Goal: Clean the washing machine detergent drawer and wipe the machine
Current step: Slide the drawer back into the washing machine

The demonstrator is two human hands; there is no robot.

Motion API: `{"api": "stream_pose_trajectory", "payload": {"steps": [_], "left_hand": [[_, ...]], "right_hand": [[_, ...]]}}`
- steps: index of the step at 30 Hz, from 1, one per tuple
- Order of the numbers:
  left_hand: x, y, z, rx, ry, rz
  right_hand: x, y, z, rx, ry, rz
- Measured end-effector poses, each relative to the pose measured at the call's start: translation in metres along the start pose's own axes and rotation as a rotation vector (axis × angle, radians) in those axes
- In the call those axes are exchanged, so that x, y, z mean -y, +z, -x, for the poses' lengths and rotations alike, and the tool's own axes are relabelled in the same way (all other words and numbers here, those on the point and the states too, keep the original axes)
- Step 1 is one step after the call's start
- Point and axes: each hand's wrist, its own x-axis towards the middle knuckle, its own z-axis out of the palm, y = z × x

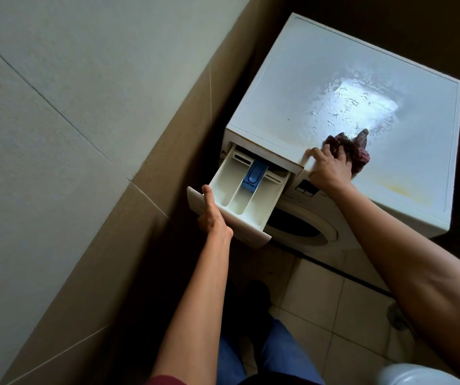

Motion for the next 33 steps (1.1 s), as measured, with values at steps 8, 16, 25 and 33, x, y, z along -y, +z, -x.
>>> {"api": "stream_pose_trajectory", "payload": {"steps": [8, 16, 25, 33], "left_hand": [[0.005, -0.002, -0.001, 0.005, 0.016, -0.003], [-0.003, 0.013, 0.003, 0.096, -0.003, -0.076], [-0.013, 0.031, -0.004, 0.179, -0.009, -0.133], [-0.015, 0.056, -0.004, 0.207, 0.005, -0.146]], "right_hand": [[0.000, 0.000, 0.002, 0.002, -0.004, -0.010], [0.001, -0.001, 0.001, 0.016, -0.005, -0.013], [0.003, -0.003, -0.002, 0.011, 0.000, 0.019], [0.007, -0.005, -0.008, 0.027, 0.000, 0.066]]}}
